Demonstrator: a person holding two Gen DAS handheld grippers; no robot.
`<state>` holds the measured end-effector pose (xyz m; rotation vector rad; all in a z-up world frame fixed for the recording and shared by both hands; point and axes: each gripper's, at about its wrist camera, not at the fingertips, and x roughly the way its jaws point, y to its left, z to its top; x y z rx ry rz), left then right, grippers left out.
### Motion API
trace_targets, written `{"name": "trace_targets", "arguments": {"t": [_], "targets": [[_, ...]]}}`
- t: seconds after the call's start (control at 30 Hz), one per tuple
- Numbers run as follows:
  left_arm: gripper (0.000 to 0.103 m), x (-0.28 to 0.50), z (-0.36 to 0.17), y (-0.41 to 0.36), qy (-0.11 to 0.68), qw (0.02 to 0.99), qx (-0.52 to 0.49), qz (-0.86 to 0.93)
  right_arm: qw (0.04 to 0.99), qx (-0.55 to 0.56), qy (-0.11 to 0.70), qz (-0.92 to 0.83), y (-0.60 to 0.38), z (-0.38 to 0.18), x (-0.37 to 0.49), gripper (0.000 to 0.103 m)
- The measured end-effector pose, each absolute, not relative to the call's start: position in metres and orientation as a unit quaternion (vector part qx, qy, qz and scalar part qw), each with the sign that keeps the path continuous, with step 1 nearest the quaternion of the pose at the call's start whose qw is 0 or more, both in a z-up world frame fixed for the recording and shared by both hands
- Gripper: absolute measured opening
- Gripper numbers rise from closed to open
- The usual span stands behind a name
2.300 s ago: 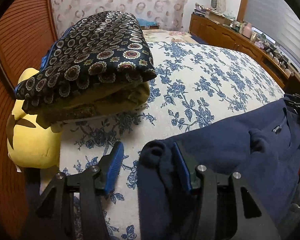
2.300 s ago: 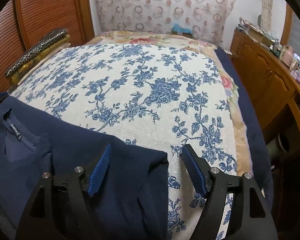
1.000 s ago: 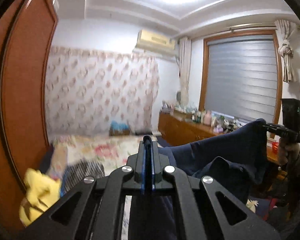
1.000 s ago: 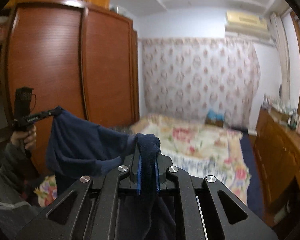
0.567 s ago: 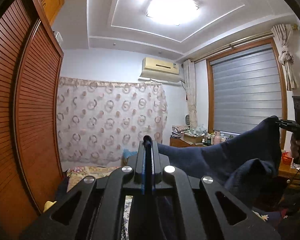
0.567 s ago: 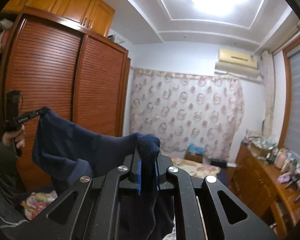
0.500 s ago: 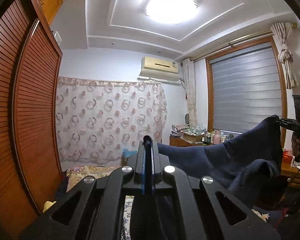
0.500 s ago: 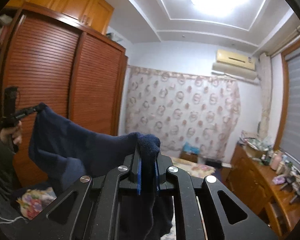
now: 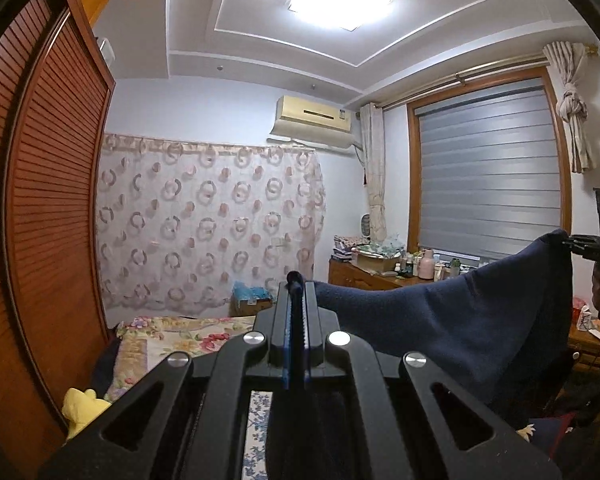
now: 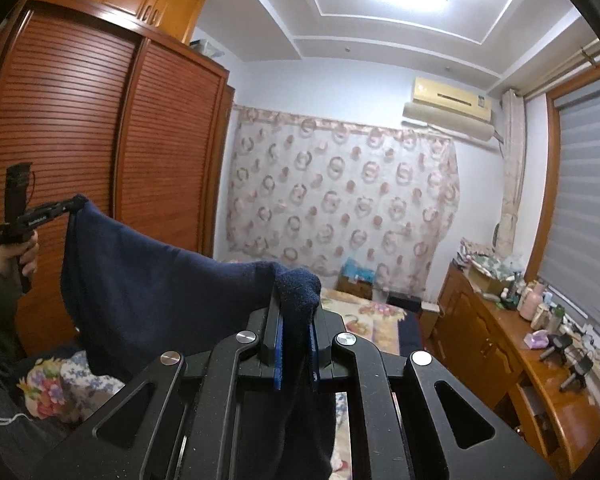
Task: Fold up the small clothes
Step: 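Lift the folded shirt high with both tools and carry it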
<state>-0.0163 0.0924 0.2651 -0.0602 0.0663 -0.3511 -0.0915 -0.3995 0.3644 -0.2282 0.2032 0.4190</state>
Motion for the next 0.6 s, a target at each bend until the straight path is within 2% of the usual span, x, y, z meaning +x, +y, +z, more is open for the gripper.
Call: {"name": "trace_targets", "arguments": {"t": [0.33, 0.47, 0.6], "targets": [[0.001, -0.001, 0.262, 0.088, 0.04, 0.985, -0.016, -0.165, 0.965, -0.12, 0.117, 0.201, -0.406, 0.353, -0.085, 0.007], [0.001, 0.047, 0.238, 0.084, 0.071, 0.985, -0.018, -0.158, 0.963, -0.124, 0.144, 0.189, -0.408, 0.336, -0.045, 0.007], [0.001, 0.124, 0.187, 0.065, 0.107, 0.985, 0.004, -0.133, 0.956, -0.126, 0.192, 0.182, -0.409, 0.283, 0.033, 0.007]]}}
